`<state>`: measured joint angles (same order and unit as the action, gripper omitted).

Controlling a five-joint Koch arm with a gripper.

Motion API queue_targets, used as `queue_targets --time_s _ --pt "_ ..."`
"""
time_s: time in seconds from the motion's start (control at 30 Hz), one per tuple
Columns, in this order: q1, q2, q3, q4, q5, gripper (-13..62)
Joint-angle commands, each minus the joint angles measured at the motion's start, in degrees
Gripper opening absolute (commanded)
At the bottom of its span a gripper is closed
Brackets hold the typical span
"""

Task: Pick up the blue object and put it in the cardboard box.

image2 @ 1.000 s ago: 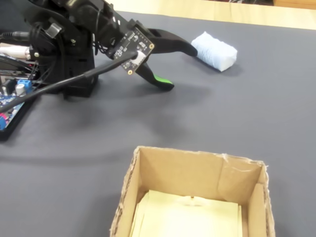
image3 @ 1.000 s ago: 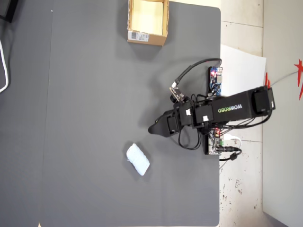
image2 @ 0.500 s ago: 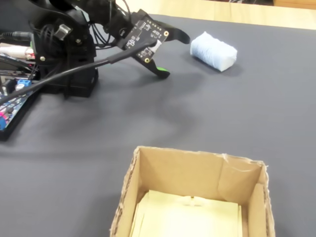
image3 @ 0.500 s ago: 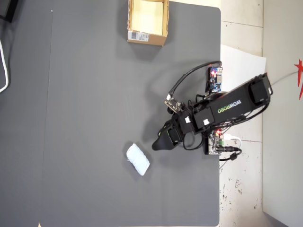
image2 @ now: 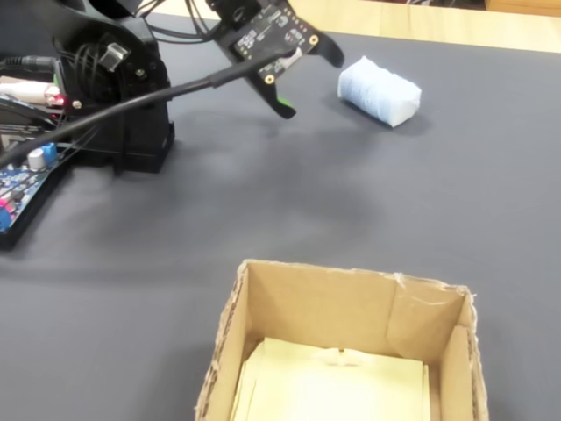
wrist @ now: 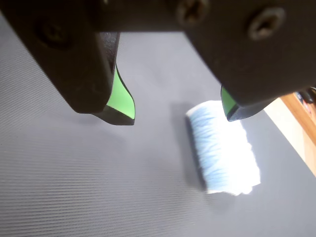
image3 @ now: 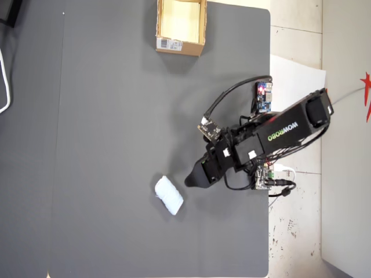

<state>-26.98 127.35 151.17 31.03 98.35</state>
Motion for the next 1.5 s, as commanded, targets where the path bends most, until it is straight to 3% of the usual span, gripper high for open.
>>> queue_targets --time_s 0.0,0.27,0.4,1.03,1.1,1.13,1.27,1.47 --pt "-1.0 -0.6 -5.4 0.1 0.4 33.0" --pt "-1.1 -7.7 -13.6 6.1 0.5 33.0" --pt "-2.4 -19.0 -26.5 9.0 0.4 33.0" --pt "-5.7 -39.6 -40.0 8.8 0.4 33.0" --pt "-6.6 -42.6 -41.0 8.9 -0.2 27.7" --pt "-6.6 -42.7 -40.7 9.0 -1.1 21.0" --pt "-6.6 -42.7 -39.8 7.7 -3.1 10.7" --pt "-6.5 -39.4 -38.2 4.7 -4.2 10.6"
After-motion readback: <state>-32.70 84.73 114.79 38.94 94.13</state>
